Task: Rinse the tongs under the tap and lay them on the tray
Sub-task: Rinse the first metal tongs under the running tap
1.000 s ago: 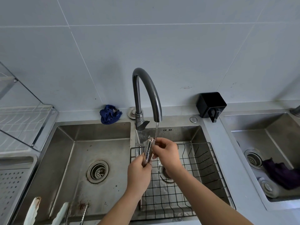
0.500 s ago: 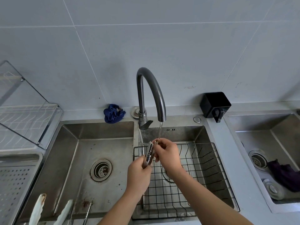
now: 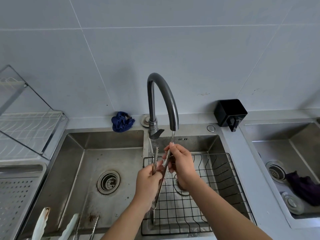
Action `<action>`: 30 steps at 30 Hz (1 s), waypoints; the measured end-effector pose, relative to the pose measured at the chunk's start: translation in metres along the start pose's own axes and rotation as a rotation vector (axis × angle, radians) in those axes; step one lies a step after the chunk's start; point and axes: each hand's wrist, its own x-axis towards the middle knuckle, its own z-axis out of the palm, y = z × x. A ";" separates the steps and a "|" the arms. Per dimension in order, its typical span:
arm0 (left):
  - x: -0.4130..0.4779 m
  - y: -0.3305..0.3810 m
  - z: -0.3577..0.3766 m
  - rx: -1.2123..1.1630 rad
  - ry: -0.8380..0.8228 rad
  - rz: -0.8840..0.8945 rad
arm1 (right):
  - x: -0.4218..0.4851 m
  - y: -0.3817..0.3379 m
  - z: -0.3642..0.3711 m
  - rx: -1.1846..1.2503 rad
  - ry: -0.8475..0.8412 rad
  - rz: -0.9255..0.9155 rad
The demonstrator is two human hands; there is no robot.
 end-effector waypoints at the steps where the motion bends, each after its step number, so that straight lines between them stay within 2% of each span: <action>1: 0.001 0.001 0.000 -0.040 0.002 -0.017 | 0.000 -0.001 -0.001 0.040 -0.033 0.032; 4: 0.004 0.004 -0.001 -0.186 -0.029 -0.095 | -0.002 -0.003 -0.010 0.230 -0.198 0.112; 8: 0.008 0.004 -0.003 -0.248 -0.021 -0.147 | -0.002 -0.004 -0.019 0.294 -0.280 0.120; 12: 0.011 0.002 -0.002 -0.259 -0.013 -0.138 | -0.003 -0.006 -0.018 0.162 -0.303 0.098; 17: 0.012 0.000 0.000 -0.160 0.027 -0.143 | -0.004 -0.016 -0.021 -0.088 -0.379 0.045; 21: 0.013 0.004 0.004 -0.226 0.021 -0.153 | -0.005 -0.017 -0.015 -0.038 -0.235 -0.014; 25: 0.017 0.007 0.009 -0.170 -0.007 -0.137 | -0.008 -0.010 -0.006 0.036 -0.104 -0.004; 30: 0.017 0.010 0.007 -0.280 -0.034 -0.149 | -0.017 -0.009 -0.016 0.096 -0.302 0.045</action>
